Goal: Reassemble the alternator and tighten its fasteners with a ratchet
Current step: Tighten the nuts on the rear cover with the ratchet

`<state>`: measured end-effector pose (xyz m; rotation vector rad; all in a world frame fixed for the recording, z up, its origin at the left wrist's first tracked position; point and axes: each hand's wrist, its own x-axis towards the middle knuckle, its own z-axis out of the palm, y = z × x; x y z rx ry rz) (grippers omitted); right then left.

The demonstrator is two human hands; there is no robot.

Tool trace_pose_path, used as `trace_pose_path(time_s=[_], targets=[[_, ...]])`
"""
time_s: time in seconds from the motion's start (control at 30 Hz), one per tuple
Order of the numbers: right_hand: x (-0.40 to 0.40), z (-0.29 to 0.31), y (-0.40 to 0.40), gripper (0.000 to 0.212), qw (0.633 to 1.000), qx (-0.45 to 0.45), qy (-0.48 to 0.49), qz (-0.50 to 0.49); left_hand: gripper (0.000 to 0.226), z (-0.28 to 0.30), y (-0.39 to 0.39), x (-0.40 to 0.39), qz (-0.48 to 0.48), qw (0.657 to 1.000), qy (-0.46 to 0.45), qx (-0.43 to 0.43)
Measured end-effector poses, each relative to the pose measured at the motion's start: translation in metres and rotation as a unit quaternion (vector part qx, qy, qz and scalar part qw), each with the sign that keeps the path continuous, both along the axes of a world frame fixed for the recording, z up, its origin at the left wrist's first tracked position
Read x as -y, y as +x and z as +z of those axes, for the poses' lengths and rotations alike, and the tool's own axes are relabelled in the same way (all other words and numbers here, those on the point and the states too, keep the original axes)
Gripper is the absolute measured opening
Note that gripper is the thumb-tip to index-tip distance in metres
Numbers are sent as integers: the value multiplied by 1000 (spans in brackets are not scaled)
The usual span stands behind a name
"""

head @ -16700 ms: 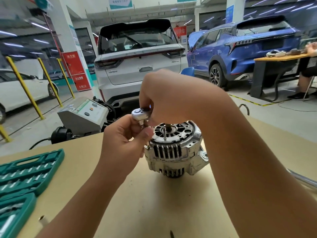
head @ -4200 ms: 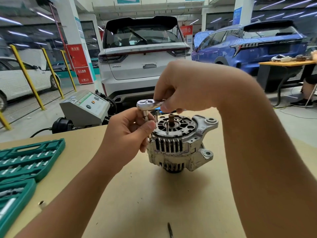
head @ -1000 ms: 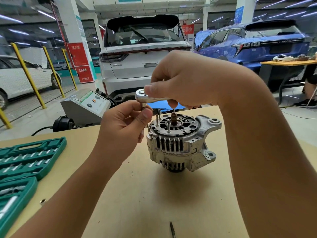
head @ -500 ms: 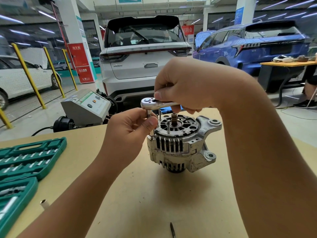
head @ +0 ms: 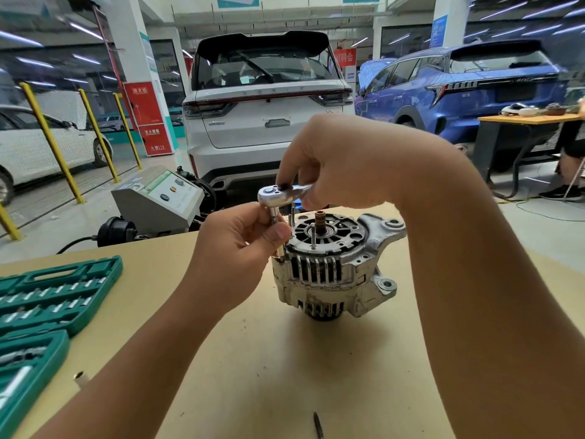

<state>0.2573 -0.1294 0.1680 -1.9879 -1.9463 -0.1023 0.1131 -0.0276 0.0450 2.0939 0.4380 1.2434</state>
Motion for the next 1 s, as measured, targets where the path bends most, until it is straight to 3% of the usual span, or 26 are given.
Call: trace_pose_path(time_s=[0.13,0.27,0.37,0.53,0.6,0.7,0.87,1.0], targets=[[-9,-3,-2,39,999,-12,37,-32,4,-1,2,3,-27,999,-28,4],[0,0,3,15,1000,-8,3,-2,12,-1,4,8,-22,998,-46,24],[9,3,9,24,999,-28,-32,14,15,0,4,10,-13,1000,-25,7],[2,0,13,19,999,-24,23,-19,18,4,4,11,-5,999,-47,2],[5,1,12,10,1000,-23,-5,-9,19,2,8,14,16,998,-50,20],[16,7,12,13,998,-28,-54,16,17,1,9,16,24,998,-50,39],[7,2,9,24,999,-15,21,-31,18,6,1,9,-41,994,-96,17],[11,5,6,13,1000,-8,-23,-8,19,5,4,10,-19,995,-93,29]])
